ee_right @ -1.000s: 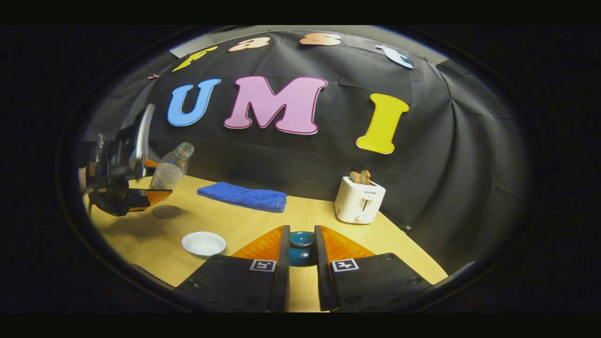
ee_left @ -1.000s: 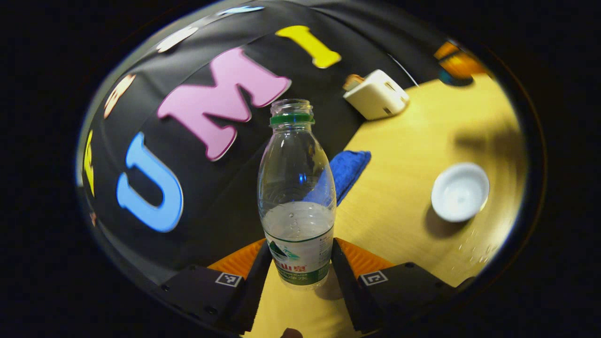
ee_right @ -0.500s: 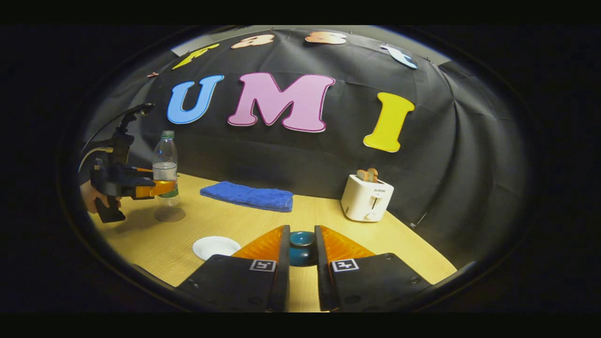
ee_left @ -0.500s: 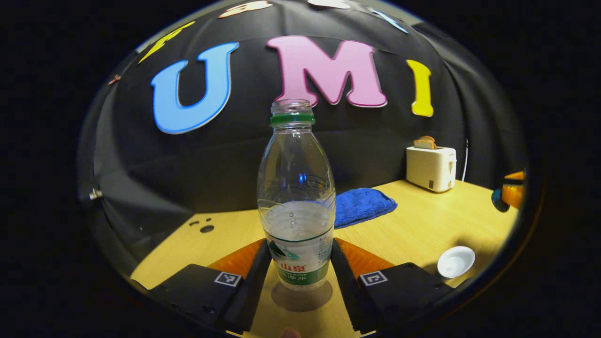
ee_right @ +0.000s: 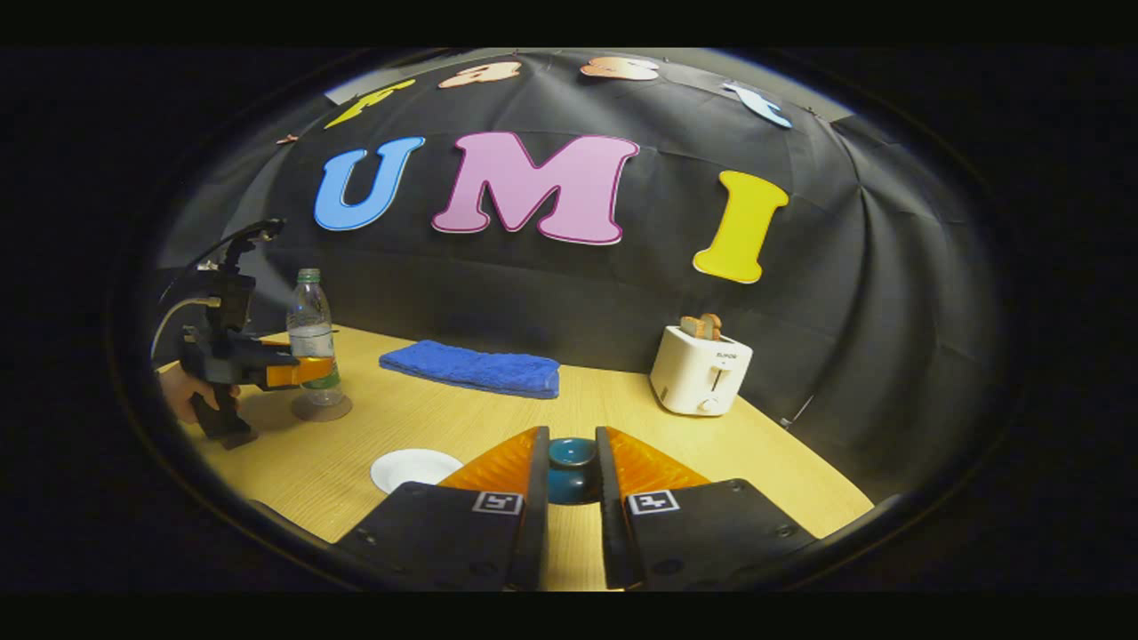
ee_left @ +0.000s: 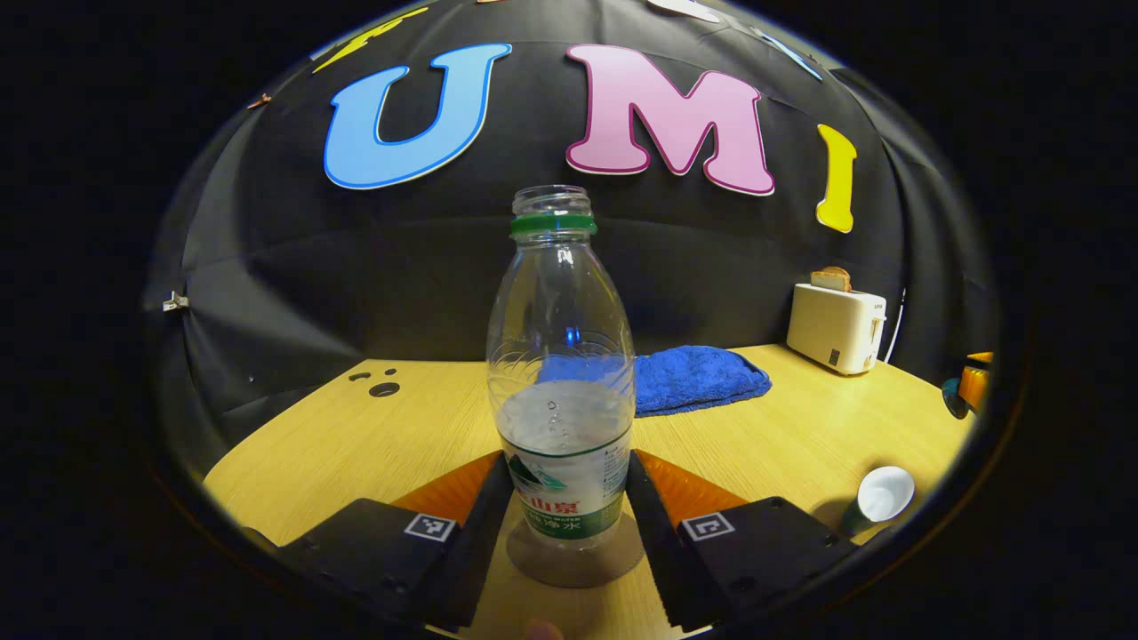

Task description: Open the teacup lid with one hand, grasp the water bottle and pour water into the teacup with the other hand; after pouring, place the water bottle on the coaster and then close the teacup lid.

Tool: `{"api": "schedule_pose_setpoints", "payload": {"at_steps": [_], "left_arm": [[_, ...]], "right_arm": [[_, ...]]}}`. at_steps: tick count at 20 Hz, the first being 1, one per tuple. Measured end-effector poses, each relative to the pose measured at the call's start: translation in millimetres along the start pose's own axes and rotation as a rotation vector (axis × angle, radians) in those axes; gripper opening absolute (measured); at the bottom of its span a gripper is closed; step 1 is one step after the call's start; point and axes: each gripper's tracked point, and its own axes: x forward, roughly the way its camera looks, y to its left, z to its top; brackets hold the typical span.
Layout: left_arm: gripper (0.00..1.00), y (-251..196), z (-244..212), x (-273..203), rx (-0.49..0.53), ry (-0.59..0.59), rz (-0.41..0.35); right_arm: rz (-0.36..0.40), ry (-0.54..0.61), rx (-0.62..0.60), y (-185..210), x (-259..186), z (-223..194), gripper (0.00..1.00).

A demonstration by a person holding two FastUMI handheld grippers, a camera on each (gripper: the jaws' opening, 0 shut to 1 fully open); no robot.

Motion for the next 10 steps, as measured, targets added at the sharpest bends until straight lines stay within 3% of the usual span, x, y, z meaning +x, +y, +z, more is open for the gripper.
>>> {"api": "schedule_pose_setpoints", "payload": {"at_steps": [3,4,5,6,7,8,9,10], "left_arm": [[0.78,0,-1,1,-0.008,0.001,-0.001],[0.79,0,-2,-1,-0.008,0.0,0.0],[0.81,-1,-2,-1,-0.002,0.0,-0.002],[0.81,-2,-2,-3,0.006,-0.001,-0.001],[0.82,0,-2,-4,0.014,-0.002,0.003],[0.86,0,-2,-6,0.017,-0.005,0.007],[0.94,0,-1,-8,0.011,-0.007,0.01],[0.96,-2,-1,-10,0.0,-0.009,0.006]], "right_arm": [[0.009,0.007,0.003,5,2,-2,0.28],[0.014,0.008,0.005,7,3,-2,0.23],[0.018,0.008,0.007,9,3,-2,0.34],[0.024,0.007,0.01,11,4,-1,0.23],[0.031,0.006,0.016,14,3,0,0.23],[0.042,0.005,0.024,18,4,1,0.28],[0.051,0.002,0.027,22,4,2,0.28],[0.063,-0.003,0.027,28,4,3,0.28]]}}
